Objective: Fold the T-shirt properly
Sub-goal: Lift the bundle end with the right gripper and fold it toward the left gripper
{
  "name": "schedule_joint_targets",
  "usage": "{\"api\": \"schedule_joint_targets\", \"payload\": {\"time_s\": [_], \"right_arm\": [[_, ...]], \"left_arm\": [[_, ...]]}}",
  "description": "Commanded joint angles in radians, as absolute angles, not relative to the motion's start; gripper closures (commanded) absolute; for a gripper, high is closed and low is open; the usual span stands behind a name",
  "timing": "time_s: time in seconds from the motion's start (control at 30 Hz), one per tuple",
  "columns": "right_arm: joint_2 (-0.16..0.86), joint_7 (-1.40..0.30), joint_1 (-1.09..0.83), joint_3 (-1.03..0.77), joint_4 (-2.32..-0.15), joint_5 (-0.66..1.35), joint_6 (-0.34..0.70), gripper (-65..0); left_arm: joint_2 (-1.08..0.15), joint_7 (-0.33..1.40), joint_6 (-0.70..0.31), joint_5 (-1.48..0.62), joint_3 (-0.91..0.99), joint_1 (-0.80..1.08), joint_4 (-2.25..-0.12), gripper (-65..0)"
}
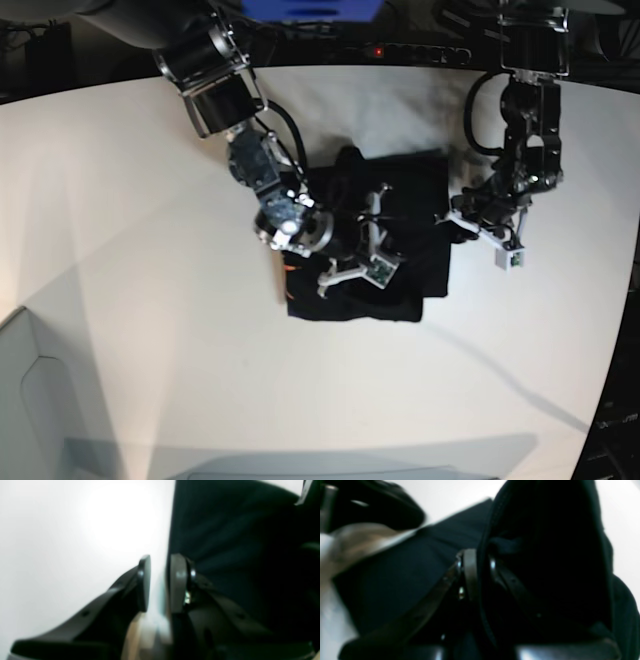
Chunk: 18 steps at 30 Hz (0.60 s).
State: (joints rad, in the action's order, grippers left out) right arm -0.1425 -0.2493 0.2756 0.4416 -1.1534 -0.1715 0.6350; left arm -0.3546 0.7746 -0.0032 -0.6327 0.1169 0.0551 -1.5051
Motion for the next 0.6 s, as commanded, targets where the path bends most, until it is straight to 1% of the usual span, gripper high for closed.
{"api": "schedule_joint_targets", "payload": {"time_s": [0.0,0.13,0.2,0.37,0.43,0.57], "right_arm": [[-0.157,-0.219,0.295,0.463,-1.171,-0.15,0.63,0.0],[-0.157,-0.219,0.298,0.487,-1.171,-0.15,0.628,0.0],[-0.157,-0.219,0.305,0.489,-1.171,-0.148,0.628,0.0],[-0.157,-0.213,0.335,0.489,-1.173,-0.148,0.628,0.0],[-0.157,-0.182,0.341,0.495,-1.178,-0.148,0.628,0.0],[-0.157,-0.156,0.338,0.568,-1.179,-0.148,0.628,0.0]], "left_arm": [[-0.369,0.757,-0.005,-0.639,0.122,0.041,-1.521,-13.7],[-0.369,0.757,-0.005,-0.648,0.127,0.018,-1.537,-13.7],[-0.369,0.762,-0.005,-0.648,0.139,0.021,-1.578,-13.7],[-0.369,0.768,-0.005,-0.648,0.209,0.042,-1.636,-13.7],[-0.369,0.768,-0.005,-0.648,0.257,0.061,-1.639,-13.7],[-0.363,0.768,-0.005,-0.648,0.354,0.114,-1.627,-13.7]]}}
